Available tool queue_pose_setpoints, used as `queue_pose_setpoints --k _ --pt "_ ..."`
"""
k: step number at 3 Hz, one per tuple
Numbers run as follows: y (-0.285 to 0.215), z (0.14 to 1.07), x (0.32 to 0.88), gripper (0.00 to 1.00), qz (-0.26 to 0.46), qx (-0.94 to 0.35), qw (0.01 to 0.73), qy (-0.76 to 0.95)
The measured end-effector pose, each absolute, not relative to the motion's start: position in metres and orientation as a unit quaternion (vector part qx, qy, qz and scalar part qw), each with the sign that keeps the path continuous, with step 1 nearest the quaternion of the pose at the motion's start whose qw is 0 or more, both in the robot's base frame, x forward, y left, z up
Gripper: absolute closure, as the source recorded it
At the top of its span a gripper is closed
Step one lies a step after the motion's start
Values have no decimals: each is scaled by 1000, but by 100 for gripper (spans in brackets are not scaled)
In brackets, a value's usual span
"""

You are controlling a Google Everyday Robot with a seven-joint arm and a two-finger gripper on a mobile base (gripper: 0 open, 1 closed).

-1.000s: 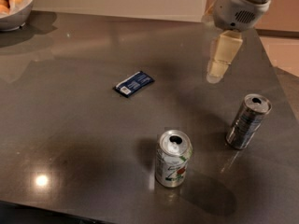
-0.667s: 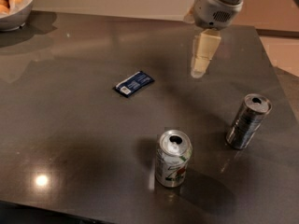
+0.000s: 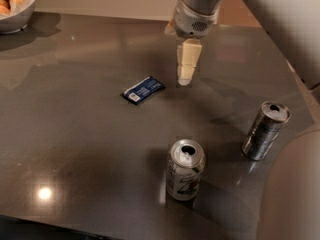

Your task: Move rxbar blueberry near 7up can

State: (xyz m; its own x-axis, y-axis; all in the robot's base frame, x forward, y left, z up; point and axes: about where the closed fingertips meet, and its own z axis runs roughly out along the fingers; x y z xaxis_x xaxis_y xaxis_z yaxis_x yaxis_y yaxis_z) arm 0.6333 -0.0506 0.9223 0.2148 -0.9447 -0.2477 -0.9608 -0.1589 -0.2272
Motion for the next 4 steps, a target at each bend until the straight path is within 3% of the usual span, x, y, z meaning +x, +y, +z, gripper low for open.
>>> queue_pose_setpoints --k 4 --pt "39 842 629 0 46 -837 78 540"
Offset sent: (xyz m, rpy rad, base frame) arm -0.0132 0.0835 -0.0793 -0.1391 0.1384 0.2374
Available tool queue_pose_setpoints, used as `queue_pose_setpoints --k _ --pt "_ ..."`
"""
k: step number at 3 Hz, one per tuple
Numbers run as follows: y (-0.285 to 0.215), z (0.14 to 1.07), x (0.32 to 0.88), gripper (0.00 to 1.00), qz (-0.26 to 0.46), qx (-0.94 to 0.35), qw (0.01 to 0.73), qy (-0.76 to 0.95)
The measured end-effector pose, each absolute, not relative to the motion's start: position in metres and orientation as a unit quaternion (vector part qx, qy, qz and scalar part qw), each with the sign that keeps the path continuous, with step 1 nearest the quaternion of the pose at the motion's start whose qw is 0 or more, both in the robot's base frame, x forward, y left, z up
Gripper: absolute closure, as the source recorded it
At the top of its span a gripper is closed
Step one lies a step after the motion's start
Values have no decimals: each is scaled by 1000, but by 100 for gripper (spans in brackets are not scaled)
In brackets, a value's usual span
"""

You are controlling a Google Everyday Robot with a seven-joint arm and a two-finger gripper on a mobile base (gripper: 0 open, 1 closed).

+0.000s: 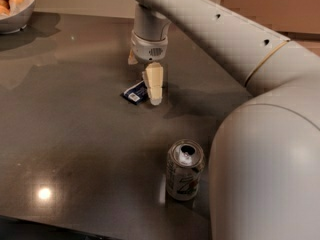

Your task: Move rxbar blueberry near 7up can

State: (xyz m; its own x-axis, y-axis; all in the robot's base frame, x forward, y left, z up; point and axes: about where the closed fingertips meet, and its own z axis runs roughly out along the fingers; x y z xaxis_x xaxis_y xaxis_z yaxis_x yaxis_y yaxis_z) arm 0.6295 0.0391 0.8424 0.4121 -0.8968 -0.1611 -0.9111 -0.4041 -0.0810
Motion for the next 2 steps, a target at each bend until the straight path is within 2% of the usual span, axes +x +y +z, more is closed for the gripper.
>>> queue_pose_setpoints --k 1,2 --pt "44 833 627 18 47 -844 67 530" --pt "46 828 624 41 49 -850 58 522"
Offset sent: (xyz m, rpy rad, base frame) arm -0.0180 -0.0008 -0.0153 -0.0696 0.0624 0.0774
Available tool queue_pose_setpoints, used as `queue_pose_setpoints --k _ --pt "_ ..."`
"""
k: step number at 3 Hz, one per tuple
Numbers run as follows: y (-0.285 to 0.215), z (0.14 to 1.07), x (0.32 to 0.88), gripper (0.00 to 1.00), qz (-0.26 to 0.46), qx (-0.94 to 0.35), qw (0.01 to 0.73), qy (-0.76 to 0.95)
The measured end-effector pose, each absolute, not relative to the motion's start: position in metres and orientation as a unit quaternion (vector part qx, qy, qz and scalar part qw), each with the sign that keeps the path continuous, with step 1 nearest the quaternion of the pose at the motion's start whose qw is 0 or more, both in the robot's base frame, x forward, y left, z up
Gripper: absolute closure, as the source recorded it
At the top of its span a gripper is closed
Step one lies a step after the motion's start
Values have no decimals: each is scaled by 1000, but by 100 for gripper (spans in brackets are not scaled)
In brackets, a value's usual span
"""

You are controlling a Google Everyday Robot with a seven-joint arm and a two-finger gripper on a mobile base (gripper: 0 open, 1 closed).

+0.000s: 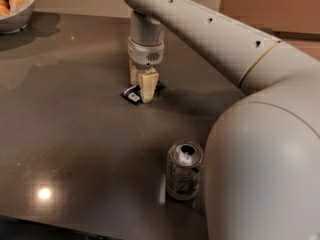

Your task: Move rxbar blueberry near 7up can

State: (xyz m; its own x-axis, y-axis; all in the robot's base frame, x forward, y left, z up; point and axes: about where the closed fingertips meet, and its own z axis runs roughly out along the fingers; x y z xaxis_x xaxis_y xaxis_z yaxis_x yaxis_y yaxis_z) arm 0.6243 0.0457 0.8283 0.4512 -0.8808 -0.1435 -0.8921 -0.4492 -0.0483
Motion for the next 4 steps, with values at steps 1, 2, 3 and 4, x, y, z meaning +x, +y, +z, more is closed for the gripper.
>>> queue_pose_setpoints --k 1,2,3,4 --pt "44 830 622 64 50 -854 56 515" --pt "34 835 617 88 51 -854 57 514" --pt "17 847 604 100 56 -852 65 517" --pt "-4 863 578 100 56 -855 73 511"
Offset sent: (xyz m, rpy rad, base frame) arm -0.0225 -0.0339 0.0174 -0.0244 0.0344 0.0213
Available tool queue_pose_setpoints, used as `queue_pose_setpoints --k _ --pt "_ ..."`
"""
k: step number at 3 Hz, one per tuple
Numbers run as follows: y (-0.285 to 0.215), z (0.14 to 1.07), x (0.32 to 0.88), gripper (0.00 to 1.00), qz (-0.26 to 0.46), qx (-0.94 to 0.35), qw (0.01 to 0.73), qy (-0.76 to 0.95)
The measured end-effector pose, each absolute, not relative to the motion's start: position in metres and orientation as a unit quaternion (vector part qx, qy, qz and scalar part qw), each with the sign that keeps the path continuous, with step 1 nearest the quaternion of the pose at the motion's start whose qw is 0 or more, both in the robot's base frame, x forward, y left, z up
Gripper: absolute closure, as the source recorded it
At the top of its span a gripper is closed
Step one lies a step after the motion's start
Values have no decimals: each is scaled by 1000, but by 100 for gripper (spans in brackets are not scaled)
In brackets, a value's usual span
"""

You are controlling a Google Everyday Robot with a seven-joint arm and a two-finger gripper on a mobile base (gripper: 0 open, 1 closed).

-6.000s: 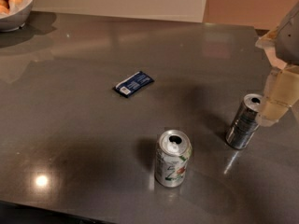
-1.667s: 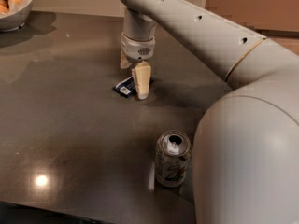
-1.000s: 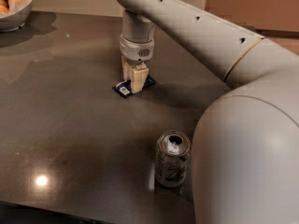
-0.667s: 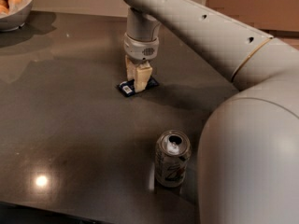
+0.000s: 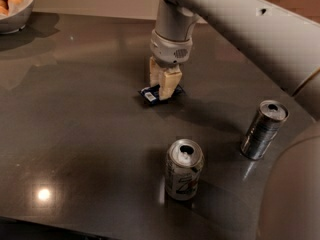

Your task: Move rxbar blueberry near 7up can

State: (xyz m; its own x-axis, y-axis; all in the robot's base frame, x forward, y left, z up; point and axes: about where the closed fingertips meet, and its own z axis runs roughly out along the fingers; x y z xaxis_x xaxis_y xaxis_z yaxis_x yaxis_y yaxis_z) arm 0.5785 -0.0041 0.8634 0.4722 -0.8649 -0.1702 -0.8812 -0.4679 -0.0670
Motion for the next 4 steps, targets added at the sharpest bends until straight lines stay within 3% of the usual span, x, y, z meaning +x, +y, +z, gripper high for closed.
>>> queue_pose_setpoints --k 4 --pt "-61 868 453 100 71 -881 37 467"
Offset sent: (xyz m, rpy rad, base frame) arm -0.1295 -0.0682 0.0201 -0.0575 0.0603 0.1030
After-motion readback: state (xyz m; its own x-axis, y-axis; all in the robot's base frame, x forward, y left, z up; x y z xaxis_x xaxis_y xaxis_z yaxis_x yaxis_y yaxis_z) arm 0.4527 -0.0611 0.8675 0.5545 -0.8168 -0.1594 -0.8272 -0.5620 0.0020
